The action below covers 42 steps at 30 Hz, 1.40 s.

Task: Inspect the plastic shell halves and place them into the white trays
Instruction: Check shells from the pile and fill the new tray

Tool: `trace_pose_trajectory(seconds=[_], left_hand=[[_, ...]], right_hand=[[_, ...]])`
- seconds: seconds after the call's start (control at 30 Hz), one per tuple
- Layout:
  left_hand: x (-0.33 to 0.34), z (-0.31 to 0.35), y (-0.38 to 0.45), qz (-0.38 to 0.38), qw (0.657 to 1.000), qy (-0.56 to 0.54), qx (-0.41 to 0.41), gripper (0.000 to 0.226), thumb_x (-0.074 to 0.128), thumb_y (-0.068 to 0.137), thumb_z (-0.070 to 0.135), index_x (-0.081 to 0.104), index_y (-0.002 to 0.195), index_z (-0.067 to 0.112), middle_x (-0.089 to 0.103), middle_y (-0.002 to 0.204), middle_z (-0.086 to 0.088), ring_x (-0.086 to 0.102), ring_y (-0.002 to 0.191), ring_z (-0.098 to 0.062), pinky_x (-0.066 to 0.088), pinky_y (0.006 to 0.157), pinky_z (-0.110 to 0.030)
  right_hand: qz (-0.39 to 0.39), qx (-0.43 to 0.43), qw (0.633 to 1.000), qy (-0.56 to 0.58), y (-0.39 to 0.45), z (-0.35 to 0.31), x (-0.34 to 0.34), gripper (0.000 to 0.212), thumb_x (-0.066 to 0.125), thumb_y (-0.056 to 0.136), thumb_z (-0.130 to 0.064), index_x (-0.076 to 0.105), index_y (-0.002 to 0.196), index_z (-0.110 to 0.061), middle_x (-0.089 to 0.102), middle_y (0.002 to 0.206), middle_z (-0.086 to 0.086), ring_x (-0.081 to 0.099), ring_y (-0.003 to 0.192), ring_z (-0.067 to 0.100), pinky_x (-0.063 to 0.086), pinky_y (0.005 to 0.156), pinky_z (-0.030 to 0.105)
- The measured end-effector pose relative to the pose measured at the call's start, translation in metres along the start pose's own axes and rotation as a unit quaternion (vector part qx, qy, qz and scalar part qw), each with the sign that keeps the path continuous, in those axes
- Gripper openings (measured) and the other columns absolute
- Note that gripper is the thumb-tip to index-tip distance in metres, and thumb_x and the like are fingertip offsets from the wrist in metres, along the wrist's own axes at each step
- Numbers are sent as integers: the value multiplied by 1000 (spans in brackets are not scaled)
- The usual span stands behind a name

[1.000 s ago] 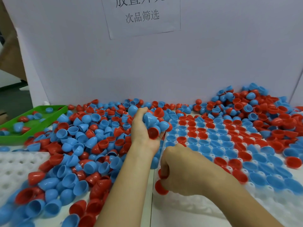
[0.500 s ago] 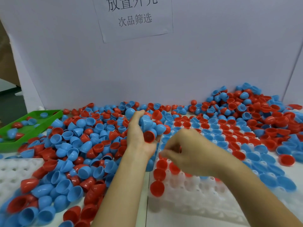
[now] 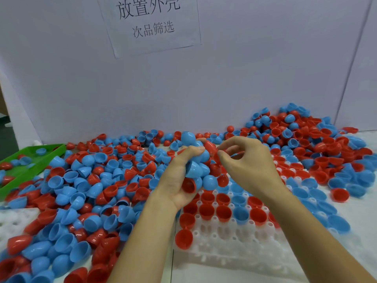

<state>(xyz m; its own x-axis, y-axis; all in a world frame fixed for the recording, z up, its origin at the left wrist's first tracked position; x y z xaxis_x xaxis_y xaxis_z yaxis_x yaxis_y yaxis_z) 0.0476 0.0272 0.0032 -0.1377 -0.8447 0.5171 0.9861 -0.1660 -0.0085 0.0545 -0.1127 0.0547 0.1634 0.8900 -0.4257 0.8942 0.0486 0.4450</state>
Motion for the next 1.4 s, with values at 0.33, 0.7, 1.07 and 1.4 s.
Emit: trace_pose_trajectory(seconds=[0.33,0.7,1.07,1.4], left_hand=[[2,-5,3,-6,1000,1,-12,36,75,75,26,71,109,17,70,106,-10,69,91,-24,58,83,-38],[-4,3,1,53,998,-21,35,2,76,68,28,76,69,28,71,76,1,68,63,-15,56,55,-30],[-3,6,1,45,997,-45,52,8,70,68,29,76,63,30,74,75,0,72,64,-15,57,54,-31],[-12,10,-3,100,992,-68,46,13,69,79,25,75,67,28,70,75,0,68,61,-15,56,55,-29]], right_hand=[[-12,83,996,20,2,16,-8,21,67,80,-4,68,79,-25,69,66,-3,57,46,-1,40,40,8],[10,49,999,-8,4,11,-12,24,64,81,-6,64,83,-30,64,67,-3,55,49,2,40,43,7],[-131,-69,986,-79,-5,-4,14,32,61,90,-1,59,98,-32,64,83,-5,67,60,16,58,52,29],[-147,-70,984,-71,-4,-3,15,30,67,90,0,71,99,-28,65,85,-8,72,66,9,50,49,11]])
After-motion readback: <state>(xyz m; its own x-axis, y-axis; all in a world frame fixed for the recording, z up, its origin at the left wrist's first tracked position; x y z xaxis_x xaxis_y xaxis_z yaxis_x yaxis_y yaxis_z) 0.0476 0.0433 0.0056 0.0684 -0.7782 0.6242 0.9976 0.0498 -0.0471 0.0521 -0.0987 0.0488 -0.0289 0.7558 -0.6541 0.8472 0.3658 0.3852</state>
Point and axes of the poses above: each hand's wrist, its own y-axis towards the middle knuckle, its own x-axis out of the palm, z = x × y, the point moved 7 cm from there along y, towards the middle knuckle
